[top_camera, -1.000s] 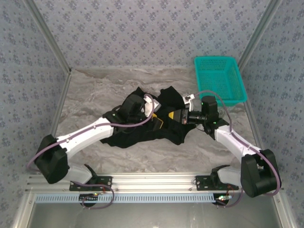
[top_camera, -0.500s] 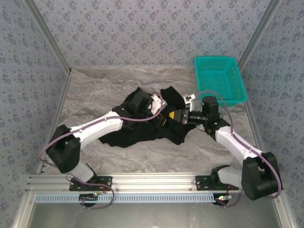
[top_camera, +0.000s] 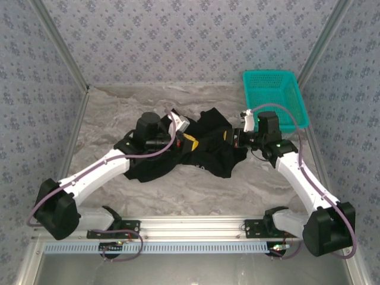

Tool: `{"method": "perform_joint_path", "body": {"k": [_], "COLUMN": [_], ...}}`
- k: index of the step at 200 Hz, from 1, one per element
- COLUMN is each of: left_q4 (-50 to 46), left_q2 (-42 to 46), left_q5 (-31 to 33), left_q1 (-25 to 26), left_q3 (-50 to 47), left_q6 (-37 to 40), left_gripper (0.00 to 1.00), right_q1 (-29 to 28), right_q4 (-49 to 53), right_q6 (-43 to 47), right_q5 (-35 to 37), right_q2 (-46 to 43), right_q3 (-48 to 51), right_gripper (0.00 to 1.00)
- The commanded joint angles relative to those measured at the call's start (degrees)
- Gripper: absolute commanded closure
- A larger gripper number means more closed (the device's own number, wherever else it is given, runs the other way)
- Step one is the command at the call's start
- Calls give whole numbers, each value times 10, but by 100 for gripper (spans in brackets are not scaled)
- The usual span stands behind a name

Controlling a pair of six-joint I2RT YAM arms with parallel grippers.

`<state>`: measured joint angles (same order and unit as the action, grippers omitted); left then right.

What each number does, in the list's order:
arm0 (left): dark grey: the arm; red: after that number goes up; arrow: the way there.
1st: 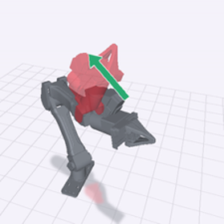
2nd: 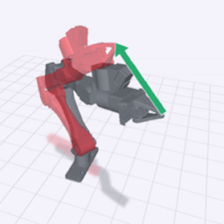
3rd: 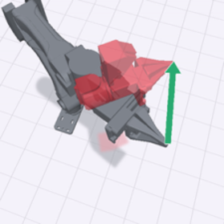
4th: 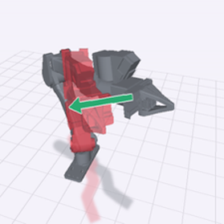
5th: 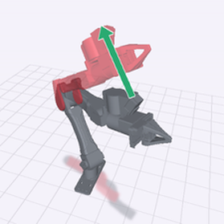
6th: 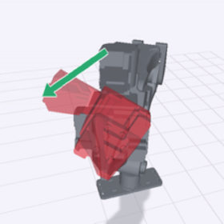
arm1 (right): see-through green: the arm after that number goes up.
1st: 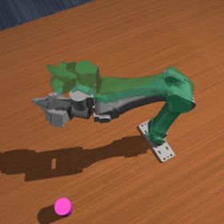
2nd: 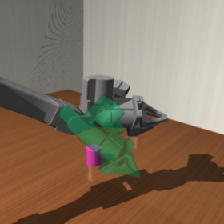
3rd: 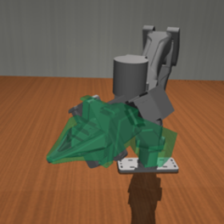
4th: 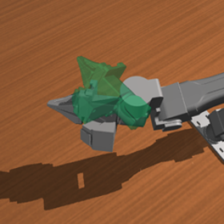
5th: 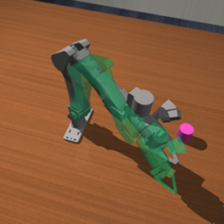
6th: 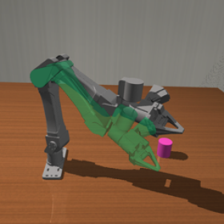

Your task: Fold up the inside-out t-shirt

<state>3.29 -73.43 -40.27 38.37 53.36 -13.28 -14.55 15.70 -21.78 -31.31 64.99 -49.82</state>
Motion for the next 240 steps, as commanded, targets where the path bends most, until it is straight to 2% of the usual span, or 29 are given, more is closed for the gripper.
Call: {"method": "perform_joint_path", "body": {"k": [1,15,43,60,76,96,126,172,195,207,214,240], "left_q4": [72,84,124,136,138,148,150,133,134,133,132,96], "left_q2": [6,3,-1,-3,-4,-4,8,17,18,19,21,33], "left_q5": [-71,-71,-47,-31,-25,-32,-39,-37,-39,-41,-40,-5], "left_q1": [-9,-12,-13,-14,-14,-13,-13,-13,-12,-12,-12,-13], "left_q3": [-18,-16,-18,-19,-21,-25,-32,-34,-35,-36,-36,-40], "left_q6": [-43,-61,-119,-152,-169,-184,-173,-156,-157,-156,-154,-132], "left_gripper": [100,100,100,100,100,100,100,100,100,100,100,100], "right_q1": [-5,-18,-62,-94,-121,-149,-149,-158,-165,-168,-168,-152], "right_q4": [80,106,150,141,107,37,7,-127,-184,-211,-230,-259], "right_q6": [47,78,148,171,177,155,109,59,34,28,22,-4], "right_q5": [99,121,168,152,100,79,110,44,43,47,44,12], "right_q2": [-3,-11,-49,-77,-89,-73,-2,69,106,131,143,138], "right_q3": [-29,-43,-54,-34,-5,27,26,57,65,64,64,66], "right_gripper": [77,69,61,60,61,60,58,38,37,39,44,79]}}
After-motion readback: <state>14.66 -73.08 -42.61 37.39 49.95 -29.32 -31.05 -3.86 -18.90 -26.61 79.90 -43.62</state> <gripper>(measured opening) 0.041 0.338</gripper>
